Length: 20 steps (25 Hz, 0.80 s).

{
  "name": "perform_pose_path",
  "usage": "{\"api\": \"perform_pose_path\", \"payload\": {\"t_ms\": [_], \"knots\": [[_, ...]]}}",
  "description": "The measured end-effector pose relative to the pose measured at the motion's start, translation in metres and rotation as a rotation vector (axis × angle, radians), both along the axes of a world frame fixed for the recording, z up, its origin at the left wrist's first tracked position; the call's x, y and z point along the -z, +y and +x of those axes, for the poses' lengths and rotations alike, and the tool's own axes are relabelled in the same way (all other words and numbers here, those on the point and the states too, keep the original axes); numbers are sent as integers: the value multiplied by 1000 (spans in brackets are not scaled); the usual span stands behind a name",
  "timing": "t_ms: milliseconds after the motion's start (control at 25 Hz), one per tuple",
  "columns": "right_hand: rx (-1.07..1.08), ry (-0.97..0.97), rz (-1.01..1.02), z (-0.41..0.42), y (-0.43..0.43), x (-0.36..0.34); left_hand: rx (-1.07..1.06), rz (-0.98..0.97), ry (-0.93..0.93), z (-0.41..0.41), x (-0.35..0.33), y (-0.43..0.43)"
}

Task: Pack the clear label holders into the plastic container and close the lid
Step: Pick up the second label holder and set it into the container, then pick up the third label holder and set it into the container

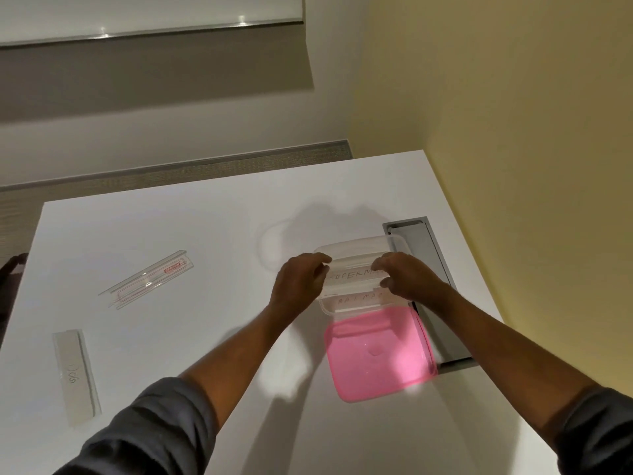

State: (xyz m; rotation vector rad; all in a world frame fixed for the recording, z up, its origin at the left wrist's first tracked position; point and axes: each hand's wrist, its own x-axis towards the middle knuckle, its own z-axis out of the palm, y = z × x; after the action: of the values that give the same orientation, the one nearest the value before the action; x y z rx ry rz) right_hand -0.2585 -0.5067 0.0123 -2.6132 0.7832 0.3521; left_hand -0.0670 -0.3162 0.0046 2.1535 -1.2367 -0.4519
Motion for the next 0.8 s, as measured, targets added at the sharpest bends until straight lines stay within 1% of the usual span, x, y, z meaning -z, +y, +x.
{"api": "perform_pose_path", "payload": {"t_ms": [80,160,200,280,400,520,680,800], "knots": [[64,-125,9,7,17,-10,-144,-91,115,9,-11,24],[167,-247,10,14,43,-18,-255,-161,290,16,-17,56],[218,-293,26,18,58,-20,-304,-179,359,20,-19,74],[267,-338,80,31,93,-25,-393,-165,420,29,-20,117],[257,-339,184,60,148,-25,-524,-59,442,44,-19,179],[224,-329,311,101,207,-21,-655,24,420,61,-19,243],[173,-257,456,158,286,-9,-828,55,380,85,-19,319],[128,-197,518,197,343,5,-954,62,339,104,-17,368]]}}
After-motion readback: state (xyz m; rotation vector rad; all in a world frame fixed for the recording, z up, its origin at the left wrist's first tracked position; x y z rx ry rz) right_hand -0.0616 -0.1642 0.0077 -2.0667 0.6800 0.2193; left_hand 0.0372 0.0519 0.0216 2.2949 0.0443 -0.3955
